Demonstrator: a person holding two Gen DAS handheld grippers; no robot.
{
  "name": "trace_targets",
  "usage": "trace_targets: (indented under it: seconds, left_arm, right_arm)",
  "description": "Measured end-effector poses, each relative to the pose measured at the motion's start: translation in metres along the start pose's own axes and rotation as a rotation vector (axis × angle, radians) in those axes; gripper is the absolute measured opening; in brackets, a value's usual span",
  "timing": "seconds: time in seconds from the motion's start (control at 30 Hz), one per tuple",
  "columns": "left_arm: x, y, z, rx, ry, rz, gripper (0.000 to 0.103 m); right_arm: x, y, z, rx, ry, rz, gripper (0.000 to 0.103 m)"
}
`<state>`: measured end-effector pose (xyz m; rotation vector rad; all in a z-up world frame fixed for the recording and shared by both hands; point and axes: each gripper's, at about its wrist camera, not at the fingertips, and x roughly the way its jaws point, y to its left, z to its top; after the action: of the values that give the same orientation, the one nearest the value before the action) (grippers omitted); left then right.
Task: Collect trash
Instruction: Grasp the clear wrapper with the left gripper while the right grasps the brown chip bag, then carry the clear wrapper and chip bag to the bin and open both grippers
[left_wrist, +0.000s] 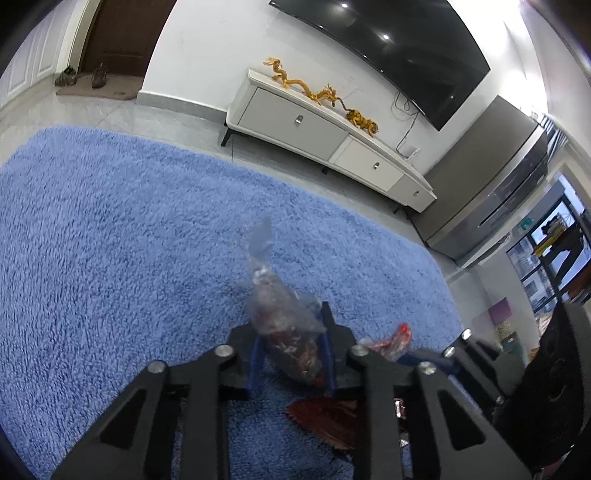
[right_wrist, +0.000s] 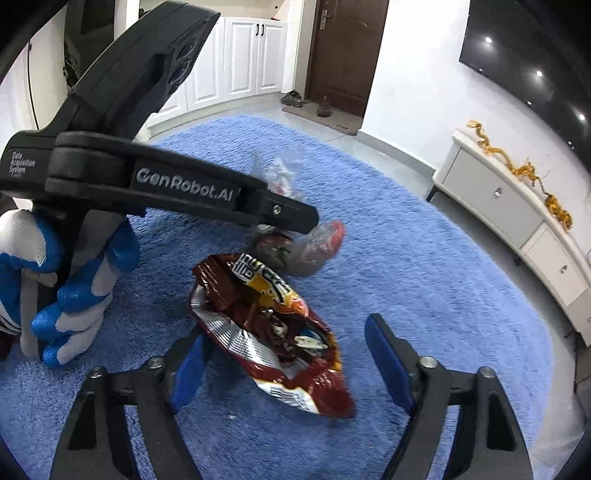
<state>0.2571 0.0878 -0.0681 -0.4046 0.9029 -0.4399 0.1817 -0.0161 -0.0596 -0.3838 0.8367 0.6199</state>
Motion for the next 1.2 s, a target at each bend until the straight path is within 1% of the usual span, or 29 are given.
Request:
trace_targets:
  seconds: [0.03,0.07,0.1,0.13,0.23,0.33,0.47,0.63,0.8,0.97,1.07,1.2]
  left_arm:
    - [0.000,0.001,0.000,-0.007,0.000,-0.004,0.018]
    - [-0.001,0.002,-0.001,-0.010,-0.002,-0.008,0.015]
    - [-0.003,0.002,-0.002,-0.011,-0.009,-0.009,0.014]
    - [-0.004,0.001,-0.002,-0.009,-0.016,-0.007,0.013]
    - [-0.011,-0.001,-0.006,0.001,-0.034,0.000,0.011]
    - [-0.020,-0.007,-0.009,0.008,-0.046,-0.012,0.010]
    - [-0.039,-0.016,-0.019,0.029,-0.064,-0.029,0.010]
    - [-0.070,-0.034,-0.040,0.096,-0.080,-0.023,0.010]
    - [-0.105,-0.051,-0.069,0.169,-0.092,0.012,0.010]
    - [-0.128,-0.066,-0.098,0.227,-0.090,0.059,0.010]
    - [-0.136,-0.085,-0.116,0.297,-0.086,0.094,0.010]
    - [-0.146,-0.115,-0.138,0.387,-0.097,0.115,0.010]
  right_arm:
    - [0.001,-0.001,0.000,0.009,0.000,0.022,0.054]
    - [-0.001,-0.004,-0.001,0.024,-0.004,0.040,0.048]
    - [-0.002,-0.004,-0.002,0.034,-0.008,0.047,0.039]
    - [-0.004,-0.004,-0.004,0.042,-0.010,0.053,0.035]
    - [-0.012,-0.002,-0.011,0.068,-0.016,0.054,0.028]
    - [-0.024,0.002,-0.023,0.109,-0.019,0.042,0.026]
    - [-0.046,0.008,-0.040,0.177,-0.036,0.036,0.025]
    - [-0.080,0.009,-0.065,0.277,-0.063,0.011,0.025]
    - [-0.112,-0.001,-0.096,0.407,-0.071,-0.040,0.025]
    - [-0.145,-0.014,-0.130,0.552,-0.088,-0.111,0.025]
    - [-0.161,-0.027,-0.146,0.625,-0.101,-0.155,0.025]
    - [-0.186,-0.029,-0.166,0.708,-0.130,-0.188,0.025]
